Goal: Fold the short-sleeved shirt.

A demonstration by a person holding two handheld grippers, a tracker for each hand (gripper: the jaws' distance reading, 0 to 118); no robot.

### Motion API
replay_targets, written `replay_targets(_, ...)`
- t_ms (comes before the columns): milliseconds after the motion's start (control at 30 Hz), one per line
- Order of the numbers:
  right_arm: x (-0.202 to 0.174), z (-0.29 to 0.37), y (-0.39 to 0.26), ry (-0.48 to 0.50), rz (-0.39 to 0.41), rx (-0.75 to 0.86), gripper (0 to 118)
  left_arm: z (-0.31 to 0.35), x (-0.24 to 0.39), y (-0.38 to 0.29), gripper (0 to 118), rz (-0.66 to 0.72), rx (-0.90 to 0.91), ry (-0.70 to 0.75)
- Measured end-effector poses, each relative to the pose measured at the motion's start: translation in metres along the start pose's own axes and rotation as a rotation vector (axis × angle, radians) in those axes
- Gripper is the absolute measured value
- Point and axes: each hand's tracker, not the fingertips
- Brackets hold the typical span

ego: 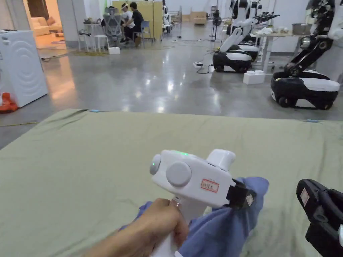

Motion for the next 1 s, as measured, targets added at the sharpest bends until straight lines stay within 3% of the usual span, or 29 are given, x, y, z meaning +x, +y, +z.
replay_targets(67, 0.018, 0.006, -0.013, -0.047, -0.020, -0.040, 5, -0.055, 0.006, -0.031, 0, -0.007, -0.138, -0.030)
replay_targets(167, 0.034, 0.006, -0.032, -0.057, -0.057, -0.097, 5, -0.111, -0.002, -0.071, 0, 0.035, -0.253, 0.037)
replay_targets(333, 0.042, 0.005, -0.047, -0.056, -0.080, -0.120, 5, -0.122, -0.013, -0.087, 2, 0.024, -0.261, 0.082)
replay_targets(367, 0.042, 0.004, -0.048, -0.057, -0.087, -0.119, 5, -0.116, -0.017, -0.083, 20, 0.060, -0.241, 0.080)
replay_targets(433, 0.042, 0.002, -0.045, -0.059, -0.094, -0.120, 5, -0.088, -0.020, -0.068, 68, 0.141, -0.191, 0.057)
replay_targets(467, 0.042, 0.001, -0.043, -0.055, -0.097, -0.120, 5, -0.070, -0.020, -0.061, 81, 0.180, -0.154, 0.036)
replay_targets(567, 0.036, 0.008, -0.034, -0.053, -0.061, -0.088, 5, 0.035, -0.012, -0.047, 81, 0.167, 0.107, -0.007)
replay_targets(633, 0.033, 0.009, -0.030, -0.063, -0.033, -0.075, 5, 0.118, 0.001, -0.055, 82, 0.065, 0.292, 0.146)
replay_targets(700, 0.029, 0.011, -0.028, -0.074, -0.022, -0.071, 5, 0.192, 0.018, -0.081, 82, -0.026, 0.436, 0.455)
replay_targets(767, 0.026, 0.012, -0.029, -0.081, -0.023, -0.062, 5, 0.248, 0.027, -0.114, 81, -0.030, 0.532, 0.765)
replay_targets(867, 0.020, 0.012, -0.032, -0.095, -0.022, -0.062, 5, 0.303, 0.027, -0.169, 79, 0.042, 0.533, 0.859)
replay_targets(900, 0.018, 0.012, -0.032, -0.095, -0.023, -0.069, 5, 0.315, 0.028, -0.184, 66, 0.054, 0.535, 0.882)
replay_targets(933, 0.014, 0.012, -0.033, -0.097, -0.018, -0.072, 5, 0.322, 0.030, -0.196, 24, 0.055, 0.547, 0.966)
replay_targets(967, 0.011, 0.013, -0.034, -0.099, -0.013, -0.073, 5, 0.325, 0.034, -0.206, 0, 0.050, 0.598, 1.094)
replay_targets(1000, 0.009, 0.013, -0.034, -0.099, -0.012, -0.076, 5, 0.330, 0.032, -0.211, 0, 0.060, 0.578, 1.060)
